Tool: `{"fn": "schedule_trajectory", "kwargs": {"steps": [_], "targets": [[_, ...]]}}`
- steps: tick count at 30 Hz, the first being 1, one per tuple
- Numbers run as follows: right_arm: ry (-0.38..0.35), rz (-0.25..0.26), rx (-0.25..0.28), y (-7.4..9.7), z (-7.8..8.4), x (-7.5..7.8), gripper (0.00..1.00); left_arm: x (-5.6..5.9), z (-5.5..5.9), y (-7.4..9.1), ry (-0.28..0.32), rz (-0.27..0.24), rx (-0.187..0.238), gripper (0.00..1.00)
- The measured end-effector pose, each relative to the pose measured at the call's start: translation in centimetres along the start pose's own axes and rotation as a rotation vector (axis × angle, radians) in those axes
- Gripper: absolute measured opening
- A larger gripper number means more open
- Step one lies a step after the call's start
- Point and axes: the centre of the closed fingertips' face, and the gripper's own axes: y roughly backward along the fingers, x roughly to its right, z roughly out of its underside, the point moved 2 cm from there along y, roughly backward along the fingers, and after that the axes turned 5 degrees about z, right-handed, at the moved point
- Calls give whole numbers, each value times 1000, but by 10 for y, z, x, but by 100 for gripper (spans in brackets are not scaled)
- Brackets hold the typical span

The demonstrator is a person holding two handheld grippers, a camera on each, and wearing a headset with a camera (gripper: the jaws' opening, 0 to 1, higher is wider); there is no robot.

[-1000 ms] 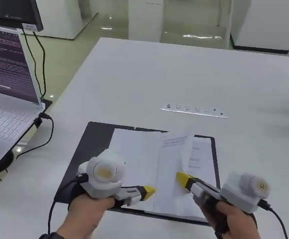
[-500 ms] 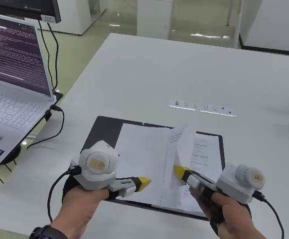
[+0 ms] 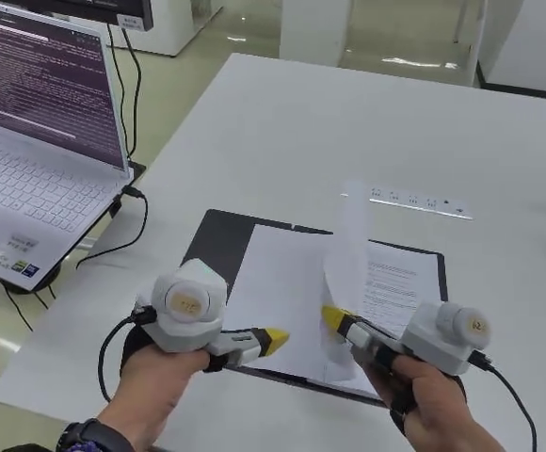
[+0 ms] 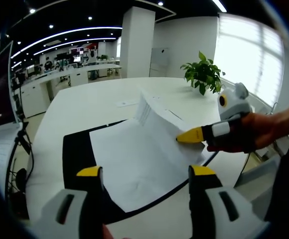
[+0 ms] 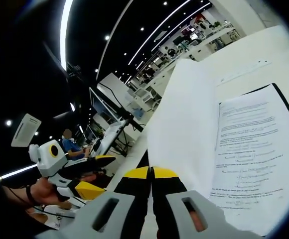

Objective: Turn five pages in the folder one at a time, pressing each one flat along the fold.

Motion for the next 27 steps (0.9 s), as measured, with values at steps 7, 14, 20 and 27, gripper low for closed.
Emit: {"fn": "schedule_trajectory", "kwargs": {"steps": [7, 14, 20, 27], "targets": [[-30, -13, -20, -19, 8, -11, 0, -8, 3, 11, 5, -19, 6, 70], [-38, -35, -57, -40, 17, -20, 0, -20, 7, 23, 32, -49, 17, 69], [-63, -37, -88, -54, 27, -21, 0, -29, 10, 30, 50, -72, 20, 69], [-85, -50, -118, -73, 35, -28, 0, -34, 10, 37, 68, -91, 28, 69]]}}
